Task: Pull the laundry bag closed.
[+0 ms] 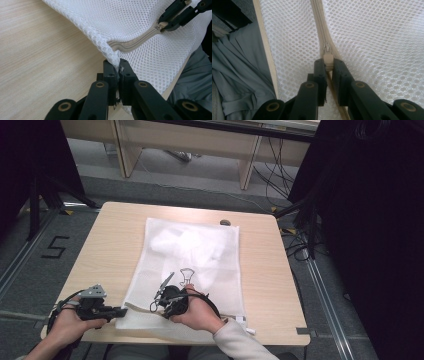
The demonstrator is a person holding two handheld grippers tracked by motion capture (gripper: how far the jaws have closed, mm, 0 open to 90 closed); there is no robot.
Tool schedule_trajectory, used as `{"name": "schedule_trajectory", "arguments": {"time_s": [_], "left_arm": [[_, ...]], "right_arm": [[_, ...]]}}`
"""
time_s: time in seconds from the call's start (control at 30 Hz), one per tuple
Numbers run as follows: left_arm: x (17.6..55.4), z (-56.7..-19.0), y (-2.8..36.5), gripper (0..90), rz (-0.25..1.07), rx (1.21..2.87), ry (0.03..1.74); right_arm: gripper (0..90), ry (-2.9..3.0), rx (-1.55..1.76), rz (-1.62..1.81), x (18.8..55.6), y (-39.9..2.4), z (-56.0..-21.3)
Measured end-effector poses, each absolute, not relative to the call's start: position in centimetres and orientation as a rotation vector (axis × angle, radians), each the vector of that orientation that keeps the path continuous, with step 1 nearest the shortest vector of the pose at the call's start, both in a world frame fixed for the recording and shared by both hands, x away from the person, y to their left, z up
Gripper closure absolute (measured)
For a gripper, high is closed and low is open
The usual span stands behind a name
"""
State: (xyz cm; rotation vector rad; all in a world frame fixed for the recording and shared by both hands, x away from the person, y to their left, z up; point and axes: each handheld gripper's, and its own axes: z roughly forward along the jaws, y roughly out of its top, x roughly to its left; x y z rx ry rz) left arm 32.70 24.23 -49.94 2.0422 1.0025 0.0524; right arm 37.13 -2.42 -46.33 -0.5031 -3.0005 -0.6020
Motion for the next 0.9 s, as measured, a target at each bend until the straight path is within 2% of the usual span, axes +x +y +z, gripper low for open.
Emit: {"name": "schedule_trajectory", "arguments": {"time_s": [0.9], "left_arm": [[32.62, -49.98, 24.12, 85.4, 0.063, 2.027, 1.013]], "right_arm": [[82.3, -3.031, -0.508, -0.563, 37.1, -3.05, -46.07]]}}
